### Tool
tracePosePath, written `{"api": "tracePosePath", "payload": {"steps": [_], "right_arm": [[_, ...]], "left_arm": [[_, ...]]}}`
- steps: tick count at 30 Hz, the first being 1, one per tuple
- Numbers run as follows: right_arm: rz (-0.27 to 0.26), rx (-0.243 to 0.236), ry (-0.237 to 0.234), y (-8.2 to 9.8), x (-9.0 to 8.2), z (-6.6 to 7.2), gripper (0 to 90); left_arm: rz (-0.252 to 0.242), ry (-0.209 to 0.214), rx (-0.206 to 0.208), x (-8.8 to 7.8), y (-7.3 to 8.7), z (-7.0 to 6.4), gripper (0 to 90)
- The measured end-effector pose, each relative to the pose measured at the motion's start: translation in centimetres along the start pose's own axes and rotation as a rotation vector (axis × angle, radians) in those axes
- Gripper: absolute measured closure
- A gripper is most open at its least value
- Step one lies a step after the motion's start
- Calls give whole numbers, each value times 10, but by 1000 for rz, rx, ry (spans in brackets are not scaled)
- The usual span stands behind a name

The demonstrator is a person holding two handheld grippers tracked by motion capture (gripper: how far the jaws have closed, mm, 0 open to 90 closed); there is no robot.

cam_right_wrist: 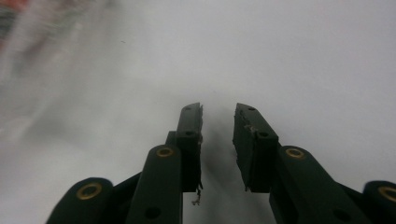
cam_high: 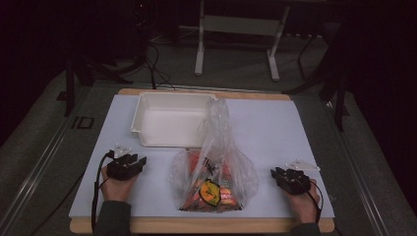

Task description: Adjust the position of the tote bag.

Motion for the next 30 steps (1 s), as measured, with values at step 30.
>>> {"api": "tracePosePath", "payload": {"steps": [30], "right_arm": [[-38,-78,-117,-37,-15,52,694]], "left_arm": [[-31,187,88,-16,-17,-47,598]]}}
Point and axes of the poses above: each handheld gripper's, and its own axes: x roughly forward along the jaws, y roughly out of its underside, z roughly to its left, the point moved 5 cm from there along x, roughly forward along the jaws, and after that the axes turned 2 degrees about y, right-handed, at the moved point
